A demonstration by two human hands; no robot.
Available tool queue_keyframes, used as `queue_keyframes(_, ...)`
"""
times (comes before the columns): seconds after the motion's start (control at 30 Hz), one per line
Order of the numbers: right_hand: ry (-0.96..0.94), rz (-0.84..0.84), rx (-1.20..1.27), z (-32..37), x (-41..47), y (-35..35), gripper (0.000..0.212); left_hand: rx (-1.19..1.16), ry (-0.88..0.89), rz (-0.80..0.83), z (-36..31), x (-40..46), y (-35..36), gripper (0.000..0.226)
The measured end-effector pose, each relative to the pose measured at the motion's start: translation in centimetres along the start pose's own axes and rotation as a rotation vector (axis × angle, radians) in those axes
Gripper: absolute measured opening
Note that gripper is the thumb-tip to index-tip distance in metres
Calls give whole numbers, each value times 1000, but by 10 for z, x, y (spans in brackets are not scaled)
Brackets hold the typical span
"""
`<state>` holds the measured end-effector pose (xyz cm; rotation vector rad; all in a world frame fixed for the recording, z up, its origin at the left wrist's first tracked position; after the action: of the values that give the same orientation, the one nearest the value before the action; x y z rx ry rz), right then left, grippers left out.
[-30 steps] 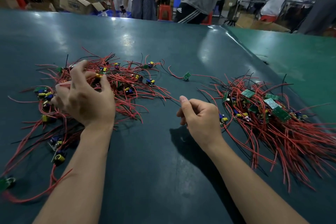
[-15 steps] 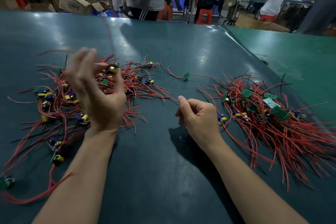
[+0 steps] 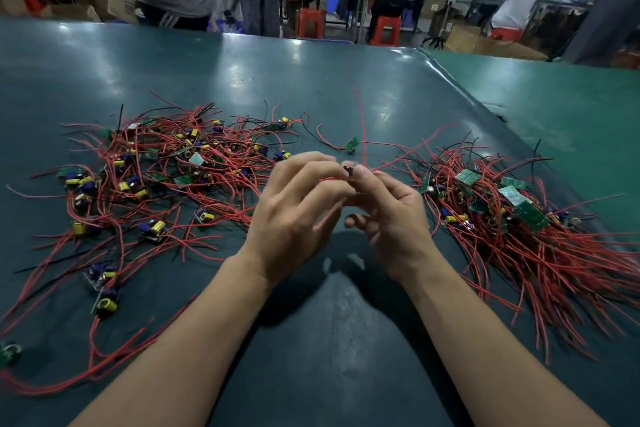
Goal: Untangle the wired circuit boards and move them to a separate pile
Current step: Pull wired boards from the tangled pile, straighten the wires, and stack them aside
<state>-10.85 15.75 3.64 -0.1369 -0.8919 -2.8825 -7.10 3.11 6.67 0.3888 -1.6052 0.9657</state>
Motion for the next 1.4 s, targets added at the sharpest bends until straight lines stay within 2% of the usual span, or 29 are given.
queue_keyframes(0.07, 1, -67, 69, 6, 3, -5, 12, 13, -57, -9, -1, -4, -2, 13)
queue_keyframes(0.13, -2, -150, 166, 16, 5, -15, 14, -39, -167, 171, 3, -10, 6, 18)
queue_keyframes(0.27, -52, -289, 342, 35, 6, -34, 15, 309, -327, 500, 30, -21, 22, 28)
queue_keyframes(0.4, -44, -297, 399, 39, 6, -38, 13, 554, -546, 763, 68, -35, 22, 42)
queue_keyframes(0.47, -13, -272, 377, 35, 6, -35, 16, 595, -556, 738, 76, -34, 17, 41)
queue_keyframes(0.53, 25, -245, 351, 29, 6, -31, 17, 534, -437, 626, 65, -22, 20, 35)
queue_keyframes(0.57, 41, -231, 331, 27, 6, -29, 17, 465, -338, 626, 53, -18, 26, 39)
queue_keyframes(0.63, 68, -193, 292, 22, 7, -26, 16, 319, -164, 783, 30, -21, 47, 55)
queue_keyframes(0.67, 81, -175, 281, 21, 7, -24, 15, 292, -151, 888, 24, -26, 55, 59)
queue_keyframes(0.73, 104, -156, 263, 18, 7, -23, 14, 284, -266, 956, 34, -34, 58, 58)
queue_keyframes(0.8, 110, -161, 233, 16, 6, -23, 12, 339, -434, 887, 53, -36, 47, 52)
queue_keyframes(0.9, 132, -171, 183, 14, 8, -25, 14, 541, -582, 784, 74, -32, 27, 44)
queue_keyframes(0.93, 153, -162, 171, 13, 8, -24, 16, 568, -614, 705, 75, -28, 21, 41)
queue_keyframes(0.97, 179, -140, 155, 11, 8, -21, 17, 538, -613, 574, 72, -22, 15, 37)
queue_keyframes(1.03, 233, -66, 140, 5, 5, -13, 27, 403, -494, 243, 54, -11, 4, 31)
queue_keyframes(1.07, 255, -27, 146, 2, 4, -9, 32, 322, -454, 130, 44, -8, 0, 34)
queue_keyframes(1.1, 269, 8, 151, -1, 3, -5, 35, 181, -465, 98, 35, -6, 2, 39)
queue_keyframes(1.17, 277, 45, 159, -4, 1, -2, 36, -222, -587, 209, 18, -7, 14, 48)
queue_keyframes(1.23, 280, 56, 156, -4, 0, -1, 34, -585, -704, 316, 5, -11, 26, 35)
queue_keyframes(1.33, 276, 63, 99, -4, 0, -1, 23, -907, -836, 293, 7, -17, 34, 10)
queue_keyframes(1.4, 263, 51, 61, -5, 0, -1, 18, -1031, -929, 275, 14, -22, 38, 13)
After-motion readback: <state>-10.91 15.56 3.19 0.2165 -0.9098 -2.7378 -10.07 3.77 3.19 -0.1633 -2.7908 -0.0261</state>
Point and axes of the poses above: each hand's wrist, its own x-axis towards the middle knuckle, its own y-axis out of the palm, z = x × y, the point moved 5 cm from there along x, towards the middle knuckle, and after that the axes turned 10 degrees about x, right-handed, at the moved point
